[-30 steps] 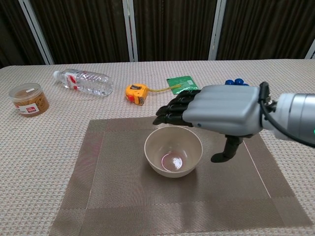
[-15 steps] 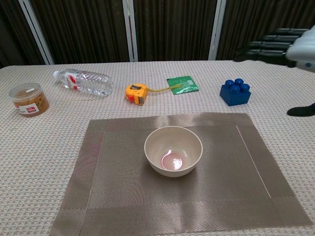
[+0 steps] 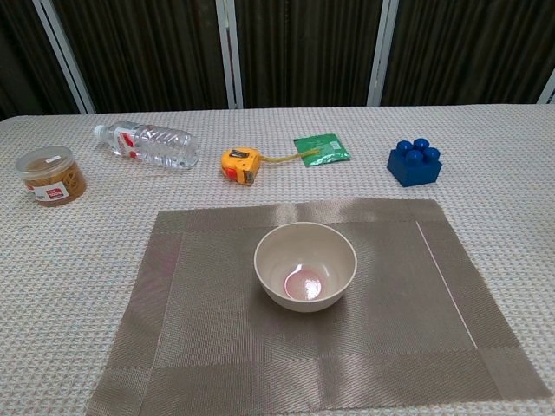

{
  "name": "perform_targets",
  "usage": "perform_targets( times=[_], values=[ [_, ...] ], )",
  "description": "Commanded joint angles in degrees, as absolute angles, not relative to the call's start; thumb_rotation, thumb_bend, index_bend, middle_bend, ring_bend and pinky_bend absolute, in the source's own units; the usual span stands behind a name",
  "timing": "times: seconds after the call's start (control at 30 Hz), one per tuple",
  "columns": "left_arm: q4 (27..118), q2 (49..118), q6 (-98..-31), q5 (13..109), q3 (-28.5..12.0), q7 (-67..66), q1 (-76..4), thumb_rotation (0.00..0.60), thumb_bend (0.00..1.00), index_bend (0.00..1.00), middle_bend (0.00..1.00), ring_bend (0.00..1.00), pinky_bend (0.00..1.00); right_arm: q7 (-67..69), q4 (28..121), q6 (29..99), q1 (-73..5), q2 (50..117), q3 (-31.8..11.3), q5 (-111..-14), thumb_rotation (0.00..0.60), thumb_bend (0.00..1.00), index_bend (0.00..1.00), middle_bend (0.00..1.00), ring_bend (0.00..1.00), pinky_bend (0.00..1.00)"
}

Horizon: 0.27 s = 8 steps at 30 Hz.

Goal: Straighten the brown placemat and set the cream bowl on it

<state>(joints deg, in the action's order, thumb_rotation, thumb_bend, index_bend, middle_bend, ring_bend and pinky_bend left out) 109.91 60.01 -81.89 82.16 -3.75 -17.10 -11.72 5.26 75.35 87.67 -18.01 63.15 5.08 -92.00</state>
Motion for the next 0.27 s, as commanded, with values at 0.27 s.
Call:
perform_targets(
  times=[0.27],
  values=[
    [108.47, 60.99, -85.20, 82.18, -3.30, -16.99, -9.34, 0.600, 0.34, 0.00, 0.00, 0.00, 0.00, 5.18, 87.11, 90.88, -12.58, 61.00, 1.67, -85.65, 0.600, 0.11, 0.00, 0.00, 0.00, 0.00]
  ],
)
